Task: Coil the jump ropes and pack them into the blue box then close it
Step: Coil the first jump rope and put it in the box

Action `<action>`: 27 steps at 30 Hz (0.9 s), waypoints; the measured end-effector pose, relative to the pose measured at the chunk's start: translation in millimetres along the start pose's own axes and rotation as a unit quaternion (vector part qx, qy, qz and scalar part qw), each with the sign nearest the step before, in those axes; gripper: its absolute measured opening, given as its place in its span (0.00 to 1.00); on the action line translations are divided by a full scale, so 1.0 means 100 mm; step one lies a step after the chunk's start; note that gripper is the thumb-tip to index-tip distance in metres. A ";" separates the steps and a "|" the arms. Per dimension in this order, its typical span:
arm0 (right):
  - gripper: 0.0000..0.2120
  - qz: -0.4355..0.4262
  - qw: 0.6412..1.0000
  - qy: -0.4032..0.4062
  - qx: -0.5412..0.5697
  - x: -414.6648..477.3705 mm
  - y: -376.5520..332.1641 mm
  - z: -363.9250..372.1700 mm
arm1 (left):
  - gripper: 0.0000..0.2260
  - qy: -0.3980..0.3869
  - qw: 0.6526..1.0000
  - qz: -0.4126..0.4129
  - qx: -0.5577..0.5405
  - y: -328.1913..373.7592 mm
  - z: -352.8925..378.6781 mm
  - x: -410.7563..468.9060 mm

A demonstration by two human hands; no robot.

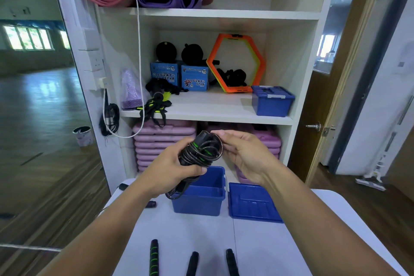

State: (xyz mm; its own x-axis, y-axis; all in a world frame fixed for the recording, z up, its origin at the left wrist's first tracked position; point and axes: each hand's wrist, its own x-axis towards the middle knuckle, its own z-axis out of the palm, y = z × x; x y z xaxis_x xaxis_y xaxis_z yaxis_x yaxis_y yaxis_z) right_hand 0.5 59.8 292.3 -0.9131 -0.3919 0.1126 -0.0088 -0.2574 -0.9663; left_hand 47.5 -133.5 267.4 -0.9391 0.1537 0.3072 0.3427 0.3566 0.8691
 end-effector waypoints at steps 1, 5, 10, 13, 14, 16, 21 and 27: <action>0.09 -0.004 1.000 -0.004 -0.003 0.00 0.00 0.00 | 0.20 0.004 1.000 0.002 -0.002 -0.01 0.01 0.00; 0.08 -0.014 0.999 -0.010 -0.036 0.00 0.00 -0.04 | 0.20 0.015 1.000 0.010 -0.014 -0.04 0.04 0.01; 0.14 -0.028 0.996 -0.043 -0.075 0.04 -0.04 -0.13 | 0.21 0.024 0.999 0.019 -0.038 -0.06 0.09 0.03; 0.18 -0.032 0.990 -0.055 -0.127 0.06 -0.07 -0.19 | 0.22 0.033 0.998 0.022 -0.041 -0.06 0.12 0.04; 0.18 -0.033 0.988 -0.051 -0.141 0.05 -0.08 -0.20 | 0.21 0.033 0.998 0.026 -0.042 -0.06 0.13 0.04; 0.18 -0.038 0.986 -0.044 -0.153 0.04 -0.09 -0.22 | 0.20 0.027 0.998 0.033 -0.052 -0.06 0.16 0.04; 0.17 -0.048 0.984 -0.039 -0.167 0.01 -0.10 -0.23 | 0.19 0.019 0.998 0.039 -0.053 -0.04 0.21 0.06; 0.10 -0.059 0.983 -0.042 -0.169 -0.01 -0.18 -0.21 | 0.21 0.028 0.997 0.046 -0.046 -0.06 0.22 0.11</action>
State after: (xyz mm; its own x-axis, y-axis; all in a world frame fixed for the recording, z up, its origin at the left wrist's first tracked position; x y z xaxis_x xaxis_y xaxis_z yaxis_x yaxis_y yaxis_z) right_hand -7.2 83.8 305.0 -0.8604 -0.4529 0.2336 -0.2606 -0.0029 -0.9654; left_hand 35.6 -113.4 257.2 -0.9048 0.1286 0.4059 0.4258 0.2564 0.8678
